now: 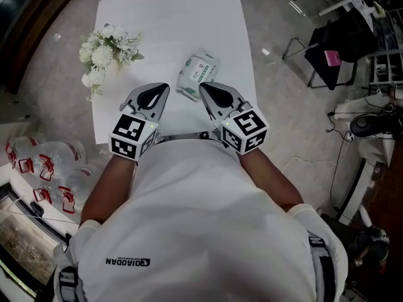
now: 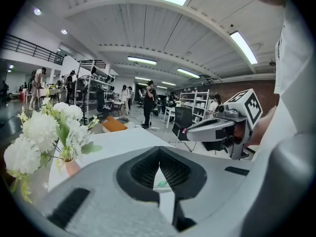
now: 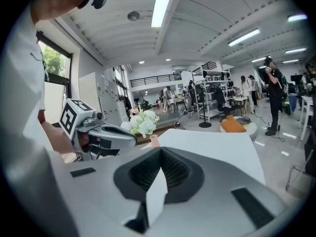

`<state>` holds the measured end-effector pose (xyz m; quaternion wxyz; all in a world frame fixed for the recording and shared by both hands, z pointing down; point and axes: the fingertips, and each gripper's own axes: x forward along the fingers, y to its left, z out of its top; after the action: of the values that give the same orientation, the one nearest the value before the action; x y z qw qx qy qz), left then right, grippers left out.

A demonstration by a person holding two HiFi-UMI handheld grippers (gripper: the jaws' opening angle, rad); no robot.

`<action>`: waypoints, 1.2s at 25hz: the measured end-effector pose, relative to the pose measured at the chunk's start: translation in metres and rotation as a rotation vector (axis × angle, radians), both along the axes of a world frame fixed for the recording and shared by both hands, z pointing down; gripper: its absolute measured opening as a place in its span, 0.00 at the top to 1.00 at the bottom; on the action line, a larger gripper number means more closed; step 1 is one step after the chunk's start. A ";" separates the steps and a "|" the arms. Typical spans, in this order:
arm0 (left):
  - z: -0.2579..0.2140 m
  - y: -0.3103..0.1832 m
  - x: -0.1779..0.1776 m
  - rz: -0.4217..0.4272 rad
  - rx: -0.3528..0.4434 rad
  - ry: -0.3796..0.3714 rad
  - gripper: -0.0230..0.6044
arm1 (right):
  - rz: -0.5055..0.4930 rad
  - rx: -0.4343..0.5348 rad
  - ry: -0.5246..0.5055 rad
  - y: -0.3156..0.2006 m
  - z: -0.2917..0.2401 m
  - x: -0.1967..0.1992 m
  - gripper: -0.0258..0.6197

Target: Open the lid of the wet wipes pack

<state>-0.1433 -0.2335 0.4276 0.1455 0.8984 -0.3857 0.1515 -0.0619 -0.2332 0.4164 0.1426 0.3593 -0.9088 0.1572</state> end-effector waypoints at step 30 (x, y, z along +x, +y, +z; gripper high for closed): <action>-0.010 -0.020 0.043 -0.069 0.057 -0.130 0.84 | -0.029 0.000 -0.077 -0.019 -0.002 0.062 0.95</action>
<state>-0.1001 -0.2536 0.4180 0.0995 0.8767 -0.4290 0.1934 0.0005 -0.2519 0.4146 0.1099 0.3399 -0.9187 0.1686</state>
